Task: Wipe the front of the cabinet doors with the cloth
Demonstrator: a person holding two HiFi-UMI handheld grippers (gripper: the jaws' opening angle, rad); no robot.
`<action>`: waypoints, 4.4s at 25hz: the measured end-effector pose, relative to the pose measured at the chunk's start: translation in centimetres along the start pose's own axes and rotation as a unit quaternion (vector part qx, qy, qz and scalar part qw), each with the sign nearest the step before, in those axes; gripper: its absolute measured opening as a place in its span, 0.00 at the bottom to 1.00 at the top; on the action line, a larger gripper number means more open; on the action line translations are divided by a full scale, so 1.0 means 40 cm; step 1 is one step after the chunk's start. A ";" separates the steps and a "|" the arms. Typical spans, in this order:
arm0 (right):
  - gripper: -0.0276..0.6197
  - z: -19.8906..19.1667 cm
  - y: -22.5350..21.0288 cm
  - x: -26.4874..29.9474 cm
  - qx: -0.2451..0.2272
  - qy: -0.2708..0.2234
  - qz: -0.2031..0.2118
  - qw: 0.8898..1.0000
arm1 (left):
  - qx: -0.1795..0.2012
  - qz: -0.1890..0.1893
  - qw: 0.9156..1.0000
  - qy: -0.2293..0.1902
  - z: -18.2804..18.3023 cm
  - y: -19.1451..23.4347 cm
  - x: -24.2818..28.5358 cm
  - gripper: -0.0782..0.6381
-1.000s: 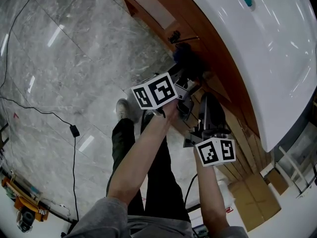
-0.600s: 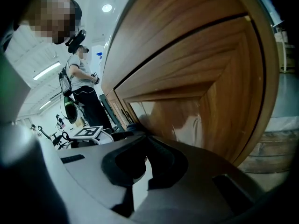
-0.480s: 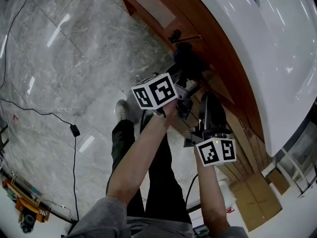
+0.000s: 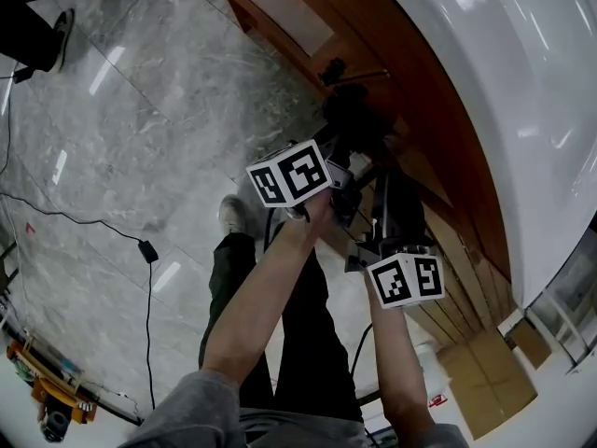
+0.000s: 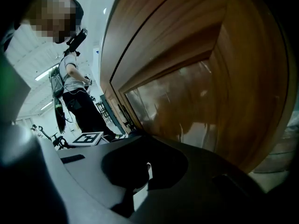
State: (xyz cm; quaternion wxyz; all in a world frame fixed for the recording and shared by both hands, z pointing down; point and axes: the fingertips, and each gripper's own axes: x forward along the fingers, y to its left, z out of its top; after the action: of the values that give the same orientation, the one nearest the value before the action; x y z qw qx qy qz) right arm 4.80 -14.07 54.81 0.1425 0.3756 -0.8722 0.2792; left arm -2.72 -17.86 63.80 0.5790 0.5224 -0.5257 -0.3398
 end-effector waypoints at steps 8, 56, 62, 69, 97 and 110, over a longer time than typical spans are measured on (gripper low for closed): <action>0.06 -0.025 -0.013 0.014 0.000 -0.002 -0.003 1.000 | -0.006 0.009 1.000 0.016 0.000 0.060 0.009 0.25; 0.06 0.217 0.219 -0.269 0.029 -0.049 -0.005 0.998 | 0.075 0.013 0.997 0.025 0.035 -0.344 -0.368 0.25; 0.06 0.283 0.258 -0.319 0.031 -0.059 -0.004 0.998 | 0.143 -0.003 0.989 0.034 0.047 -0.498 -0.435 0.25; 0.06 0.403 0.329 -0.394 0.025 -0.075 0.009 0.997 | 0.296 0.000 0.954 0.050 0.061 -0.699 -0.507 0.25; 0.06 0.870 0.619 -0.677 -0.040 -0.190 0.085 0.977 | 0.579 -0.055 0.813 -0.022 0.110 -1.358 -0.726 0.25; 0.06 0.965 0.724 -0.735 -0.115 -0.238 0.114 0.958 | 0.639 -0.072 0.763 -0.071 0.127 -1.475 -0.789 0.25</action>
State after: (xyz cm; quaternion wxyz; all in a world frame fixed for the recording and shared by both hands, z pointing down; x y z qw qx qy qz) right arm 1.93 -3.78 -0.68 -0.0601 0.3106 -0.9440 0.0941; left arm -5.26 -2.54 -1.50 0.0463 0.7820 -0.6215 -0.0014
